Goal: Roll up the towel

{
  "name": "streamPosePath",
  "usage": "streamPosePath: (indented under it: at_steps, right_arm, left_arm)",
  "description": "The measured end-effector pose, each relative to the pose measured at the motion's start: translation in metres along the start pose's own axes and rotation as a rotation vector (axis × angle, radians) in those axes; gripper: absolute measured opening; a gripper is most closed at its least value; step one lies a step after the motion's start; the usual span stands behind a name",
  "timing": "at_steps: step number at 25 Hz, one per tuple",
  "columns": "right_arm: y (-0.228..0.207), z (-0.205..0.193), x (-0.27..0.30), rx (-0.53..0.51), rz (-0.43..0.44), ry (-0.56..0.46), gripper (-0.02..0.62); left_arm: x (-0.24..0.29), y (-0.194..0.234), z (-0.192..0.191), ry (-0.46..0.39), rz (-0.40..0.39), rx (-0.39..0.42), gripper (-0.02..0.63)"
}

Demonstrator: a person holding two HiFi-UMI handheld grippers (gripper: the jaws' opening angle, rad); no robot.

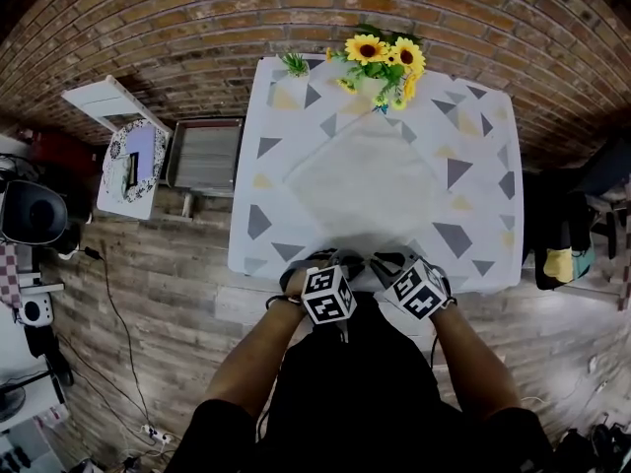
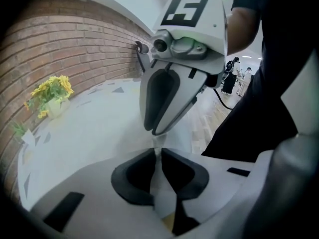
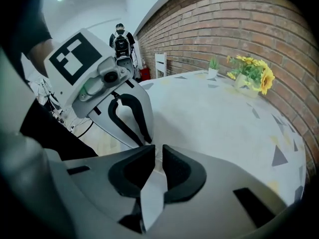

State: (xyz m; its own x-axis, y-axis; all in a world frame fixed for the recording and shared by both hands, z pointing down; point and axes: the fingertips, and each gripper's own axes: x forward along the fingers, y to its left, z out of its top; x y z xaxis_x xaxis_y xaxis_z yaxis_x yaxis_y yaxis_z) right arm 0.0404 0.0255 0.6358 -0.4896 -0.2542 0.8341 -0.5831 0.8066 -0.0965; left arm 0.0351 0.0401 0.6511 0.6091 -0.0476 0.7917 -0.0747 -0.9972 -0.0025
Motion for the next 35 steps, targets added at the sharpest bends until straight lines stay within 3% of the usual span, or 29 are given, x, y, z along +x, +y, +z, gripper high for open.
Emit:
streamPosePath:
  at_steps: [6,13,19,22,27,31,35]
  right_arm:
    - [0.021,-0.007,-0.005,-0.132,0.006,-0.008,0.066]
    - [0.019,-0.016,0.012,-0.165,-0.008,0.024,0.1]
    - [0.015,-0.016,0.014,-0.141,0.022,0.027,0.071]
    - [0.014,-0.015,0.014,-0.14,0.034,0.034,0.046]
    - [0.016,-0.011,0.007,-0.031,0.133,0.018,0.038]
    - [0.01,-0.012,0.004,0.003,0.167,0.03,0.04]
    - [0.0,-0.005,0.005,-0.005,0.145,0.02,0.049]
  left_arm:
    - [0.0,0.004,0.001,-0.001,-0.013,-0.063,0.037]
    - [-0.001,0.005,0.0,0.001,-0.039,-0.138,0.035]
    - [-0.006,-0.003,0.006,0.028,-0.023,-0.053,0.044]
    - [-0.004,-0.007,0.005,0.061,-0.028,0.003,0.109]
    - [-0.001,-0.001,0.003,0.094,0.006,0.063,0.104]
    - [-0.001,0.003,0.002,0.095,-0.012,0.025,0.04]
    - [0.0,0.007,0.002,0.088,-0.082,-0.089,0.032]
